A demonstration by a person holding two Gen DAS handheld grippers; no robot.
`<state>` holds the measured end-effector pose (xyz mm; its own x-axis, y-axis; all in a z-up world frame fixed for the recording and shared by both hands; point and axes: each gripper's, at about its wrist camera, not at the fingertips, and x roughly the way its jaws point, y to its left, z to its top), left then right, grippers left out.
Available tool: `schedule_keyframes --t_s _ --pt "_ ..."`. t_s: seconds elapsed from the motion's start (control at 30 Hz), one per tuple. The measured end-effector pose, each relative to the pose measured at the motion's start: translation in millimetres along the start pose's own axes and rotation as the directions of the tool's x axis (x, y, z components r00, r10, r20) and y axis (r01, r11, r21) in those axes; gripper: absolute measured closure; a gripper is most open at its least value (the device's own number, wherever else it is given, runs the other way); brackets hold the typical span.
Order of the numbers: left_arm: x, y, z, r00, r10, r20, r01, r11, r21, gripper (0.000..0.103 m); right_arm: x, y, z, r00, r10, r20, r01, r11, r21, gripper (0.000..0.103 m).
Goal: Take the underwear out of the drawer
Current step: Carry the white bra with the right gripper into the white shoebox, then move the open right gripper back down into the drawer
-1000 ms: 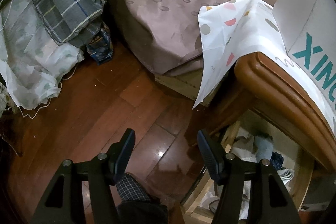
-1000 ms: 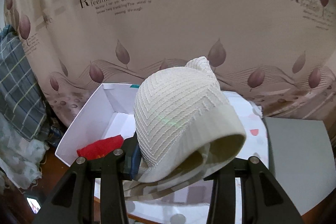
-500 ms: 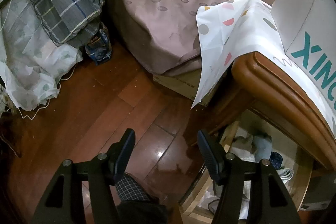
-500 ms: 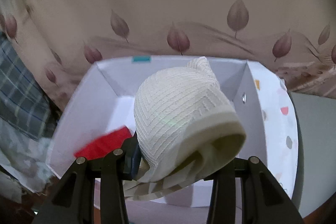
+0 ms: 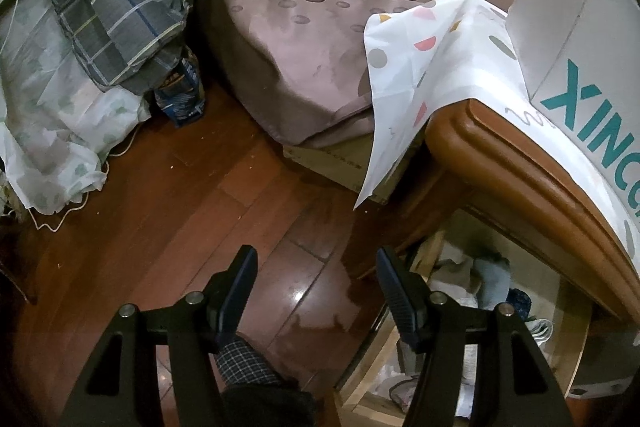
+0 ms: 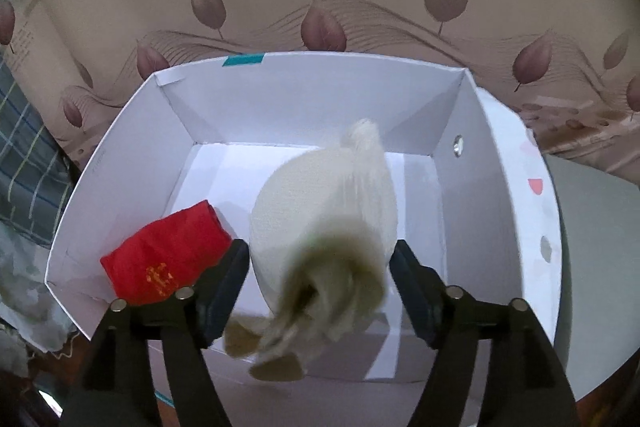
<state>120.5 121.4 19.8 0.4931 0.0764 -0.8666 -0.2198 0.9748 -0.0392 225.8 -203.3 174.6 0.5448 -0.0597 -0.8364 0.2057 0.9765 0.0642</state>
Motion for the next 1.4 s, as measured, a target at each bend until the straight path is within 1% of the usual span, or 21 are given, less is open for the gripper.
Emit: schedule_keyframes --t_s 0.1,0.13,0.27,0.37,0.43,0.53,0.63,0.7,0.77,0.87,0.93,1.0,1.03,1.1,1.2,1.27,1.3,1.4 --pt "-2 -1 0 1.000 -0.018 0.006 0.018 1.000 0.010 0.040 -13 3 2 0.999 -0.041 0.031 0.043 0.998 -0.036 0.022" --pt "-2 -3 0 1.000 -0.027 0.008 0.027 0.999 0.020 0.040 -19 3 3 0.998 -0.050 0.042 0.052 0.998 -0.046 0.022" --pt "-4 -9 -2 0.999 -0.046 0.015 0.045 0.998 0.052 0.040 -48 1 1 0.994 -0.041 0.099 0.048 0.997 -0.064 0.021" --pt "-3 -17 -3 0.997 -0.077 0.005 0.076 0.993 0.085 0.040 -70 1 -7 0.992 -0.024 0.127 0.036 0.996 -0.086 0.020" --pt "-4 -22 -5 0.996 -0.089 0.004 0.088 0.990 0.112 0.040 -82 0 -15 0.991 -0.013 0.132 0.027 0.994 -0.103 0.020" --pt "-7 -29 -8 0.996 -0.090 0.016 0.086 0.983 0.159 0.040 -98 -2 -31 0.992 0.018 0.127 -0.002 0.992 -0.127 0.020" --pt "-6 -34 -10 0.996 -0.092 0.010 0.088 0.978 0.191 0.040 -112 -3 -59 0.992 0.070 0.106 -0.053 0.986 -0.161 0.020" --pt "-4 -35 -12 0.995 -0.097 -0.006 0.096 0.975 0.201 0.040 -117 -2 -75 0.993 0.083 0.085 -0.066 0.980 -0.190 0.020" --pt "-3 -35 -13 0.995 -0.102 -0.015 0.103 0.975 0.196 0.040 -118 -3 -97 0.995 0.090 0.052 -0.077 0.973 -0.218 0.020" --pt "-2 -36 -13 0.995 -0.101 -0.020 0.103 0.975 0.196 0.040 -110 -6 -129 0.996 0.087 -0.030 -0.092 0.966 -0.242 0.020" --pt "-1 -36 -13 0.992 -0.119 -0.041 0.125 0.974 0.191 0.040 -98 -10 -149 0.992 0.088 -0.093 -0.109 0.963 -0.245 0.020" --pt "0 -37 -14 0.991 -0.122 -0.047 0.129 0.973 0.190 0.040 -83 -14 -166 0.984 0.080 -0.159 -0.117 0.964 -0.238 0.020" --pt "0 -37 -14 0.992 -0.119 -0.044 0.125 0.973 0.192 0.040 -72 -16 -176 0.977 0.066 -0.202 -0.114 0.965 -0.238 0.020" --pt "-2 -39 -15 0.992 -0.118 -0.037 0.123 0.972 0.199 0.040 -55 -19 -193 0.964 0.051 -0.262 -0.115 0.965 -0.235 0.020" --pt "-1 -41 -16 0.991 -0.124 -0.049 0.132 0.970 0.203 0.040 -20 -27 -215 0.931 0.035 -0.364 -0.117 0.972 -0.206 0.020" --pt "1 -41 -16 0.989 -0.133 -0.063 0.143 0.970 0.197 0.040 -1 -31 -224 0.911 0.034 -0.410 -0.120 0.975 -0.185 0.020" --pt "2 -41 -16 0.988 -0.138 -0.069 0.149 0.970 0.194 0.040 11 -33 -228 0.898 0.036 -0.439 -0.120 0.979 -0.165 0.020" --pt "1 -44 -17 0.989 -0.133 -0.064 0.143 0.968 0.204 0.040 37 -40 -238 0.868 0.053 -0.494 -0.121 0.987 -0.107 0.020"
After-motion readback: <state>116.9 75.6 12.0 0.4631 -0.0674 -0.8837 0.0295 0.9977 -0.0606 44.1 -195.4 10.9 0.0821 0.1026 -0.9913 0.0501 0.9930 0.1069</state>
